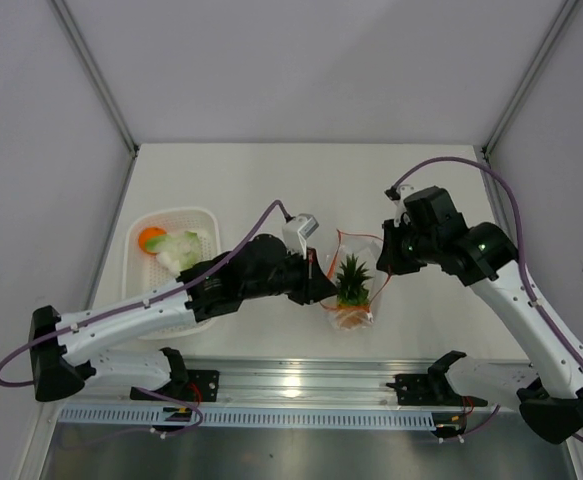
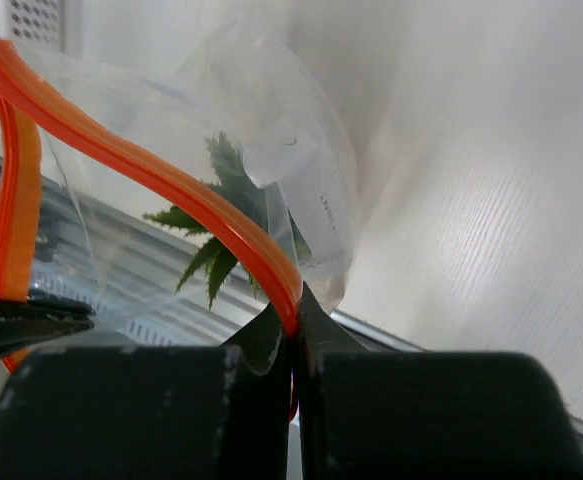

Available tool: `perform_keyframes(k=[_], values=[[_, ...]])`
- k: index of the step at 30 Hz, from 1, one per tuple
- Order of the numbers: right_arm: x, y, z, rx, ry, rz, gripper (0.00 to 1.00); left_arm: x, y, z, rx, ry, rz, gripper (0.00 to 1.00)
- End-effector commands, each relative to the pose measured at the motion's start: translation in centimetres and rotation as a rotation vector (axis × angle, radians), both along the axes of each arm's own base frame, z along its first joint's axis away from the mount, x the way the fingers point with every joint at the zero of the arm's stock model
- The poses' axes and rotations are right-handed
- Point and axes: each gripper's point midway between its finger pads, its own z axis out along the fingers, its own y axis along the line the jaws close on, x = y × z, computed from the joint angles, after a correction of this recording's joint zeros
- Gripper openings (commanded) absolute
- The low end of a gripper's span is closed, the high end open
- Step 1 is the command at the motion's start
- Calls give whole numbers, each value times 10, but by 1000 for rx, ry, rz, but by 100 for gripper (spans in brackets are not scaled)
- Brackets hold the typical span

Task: Place the food in the zip-top bag and seal the zipper
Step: Adjust the zipper food storage bag at the center of the board.

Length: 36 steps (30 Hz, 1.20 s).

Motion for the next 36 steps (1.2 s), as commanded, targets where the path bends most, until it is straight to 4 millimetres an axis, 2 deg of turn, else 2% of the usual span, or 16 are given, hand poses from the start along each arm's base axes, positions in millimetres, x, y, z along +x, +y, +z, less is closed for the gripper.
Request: perform_keyframes(k=[1, 2, 4, 6, 9, 12, 15, 16, 19, 20, 22, 23, 26, 30, 33, 36], values=[[-3, 2, -33, -26, 72, 19, 0, 0, 6, -42, 86, 74, 12, 1], [-3, 3, -42, -28, 92, 14, 0, 5, 5, -59, 137, 103, 20, 1], [-1, 6, -43, -22, 93, 16, 0, 11, 7, -62, 186, 98, 27, 1], [2, 6, -29, -7, 54, 20, 0, 9, 8, -28, 109, 14, 26, 0], [0, 4, -6, 15, -17, 38, 0, 7, 15, 42, -70, -131, 46, 1], [-6, 7, 14, 72, -61, 61, 0, 0, 19, 62, -125, -130, 31, 1], [-15, 10, 16, 120, -61, 86, 0, -8, 13, 37, -118, -65, 0, 1], [-16, 11, 6, 118, -45, 85, 0, -7, 13, 27, -107, -48, 7, 1], [-20, 7, -21, 88, 13, 57, 0, -1, 16, -33, 2, 45, 41, 1], [-25, 5, -41, 70, 67, 53, 0, 0, 16, -43, 24, 64, 43, 1], [-29, 7, -57, 70, 115, 47, 0, 0, 17, -54, 51, 71, 40, 1], [-32, 6, -65, 61, 139, 44, 0, 0, 17, -52, 48, 71, 39, 1], [-33, 3, -59, 56, 127, 35, 0, -2, 13, -23, -23, 35, 16, 1], [-25, -1, -16, 67, 39, 30, 0, -4, 14, 27, -108, -31, -1, 1], [-29, 1, 5, 95, 15, 41, 0, -9, 18, 49, -162, -52, -8, 1], [-29, 1, 7, 106, 15, 38, 0, -11, 19, 40, -165, -35, 0, 1]])
